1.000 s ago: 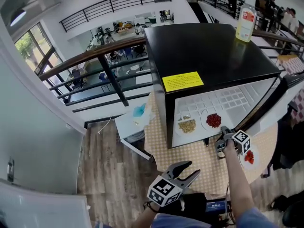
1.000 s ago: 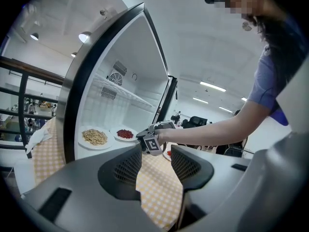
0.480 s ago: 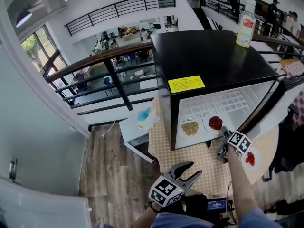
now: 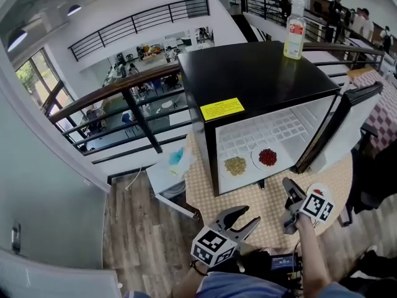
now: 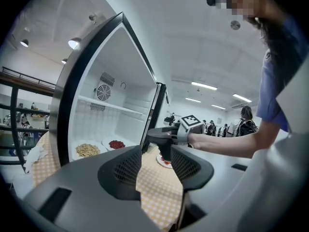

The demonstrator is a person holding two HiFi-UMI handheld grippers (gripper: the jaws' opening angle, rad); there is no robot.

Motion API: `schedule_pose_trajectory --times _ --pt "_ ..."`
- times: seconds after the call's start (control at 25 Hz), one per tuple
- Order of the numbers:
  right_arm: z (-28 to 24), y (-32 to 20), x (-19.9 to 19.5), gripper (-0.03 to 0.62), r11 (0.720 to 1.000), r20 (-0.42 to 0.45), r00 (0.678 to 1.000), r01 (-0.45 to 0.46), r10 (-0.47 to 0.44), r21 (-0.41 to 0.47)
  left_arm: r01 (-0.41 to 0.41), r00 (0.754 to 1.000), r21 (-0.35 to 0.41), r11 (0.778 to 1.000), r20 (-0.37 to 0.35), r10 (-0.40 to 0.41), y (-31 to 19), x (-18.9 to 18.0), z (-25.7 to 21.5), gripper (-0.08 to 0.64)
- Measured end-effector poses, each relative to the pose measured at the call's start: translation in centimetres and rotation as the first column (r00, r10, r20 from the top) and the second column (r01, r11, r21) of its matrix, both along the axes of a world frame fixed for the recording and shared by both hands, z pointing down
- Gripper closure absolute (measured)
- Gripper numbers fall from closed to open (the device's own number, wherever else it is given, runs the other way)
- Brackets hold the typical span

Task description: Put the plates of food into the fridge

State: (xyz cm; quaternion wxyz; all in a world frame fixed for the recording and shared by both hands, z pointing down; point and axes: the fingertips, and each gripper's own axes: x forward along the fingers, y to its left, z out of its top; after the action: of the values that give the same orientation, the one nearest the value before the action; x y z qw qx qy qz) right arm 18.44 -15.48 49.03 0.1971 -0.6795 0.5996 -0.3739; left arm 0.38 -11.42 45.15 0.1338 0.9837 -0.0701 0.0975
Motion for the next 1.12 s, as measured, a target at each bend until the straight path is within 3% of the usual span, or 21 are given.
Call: schedule_pose_trajectory --times 0.16,0.36,0.6,0.88,1.12 --pt "-2.5 4.1 -4.2 0.446 0.999 -0.05 0.998 0.046 -0.044 0.027 -0.041 0.999 0.002 0.999 0.003 0.041 1.5 -0.5 0.0 0.364" --pt "-2.6 8.3 -8.5 0.486 0.992 -0.037 0.995 0.093 -0.09 0.085 -0.076 0.997 -0.012 0.997 0.002 0.076 2.9 -0.6 0.0 0.364" --pt "-3.1 11.3 -10.9 0.513 0.993 -0.183 0.977 0.116 -0.109 0.029 -0.102 0.995 -0.033 0.994 0.012 0.102 4.1 -0.2 0.3 0.365" --pt "-2.9 12.4 -13.0 0.529 0.989 -0.281 0.948 0.149 -0.149 -0.021 -0.111 0.994 -0.047 0.993 -0.005 0.111 4.7 0.0 0.0 0.401" --pt "-2.6 12.3 -13.7 0.529 0.984 -0.286 0.942 0.175 -0.177 -0.031 -0.106 0.994 -0.041 0.994 0.0 0.106 4.6 0.3 -0.2 0.47"
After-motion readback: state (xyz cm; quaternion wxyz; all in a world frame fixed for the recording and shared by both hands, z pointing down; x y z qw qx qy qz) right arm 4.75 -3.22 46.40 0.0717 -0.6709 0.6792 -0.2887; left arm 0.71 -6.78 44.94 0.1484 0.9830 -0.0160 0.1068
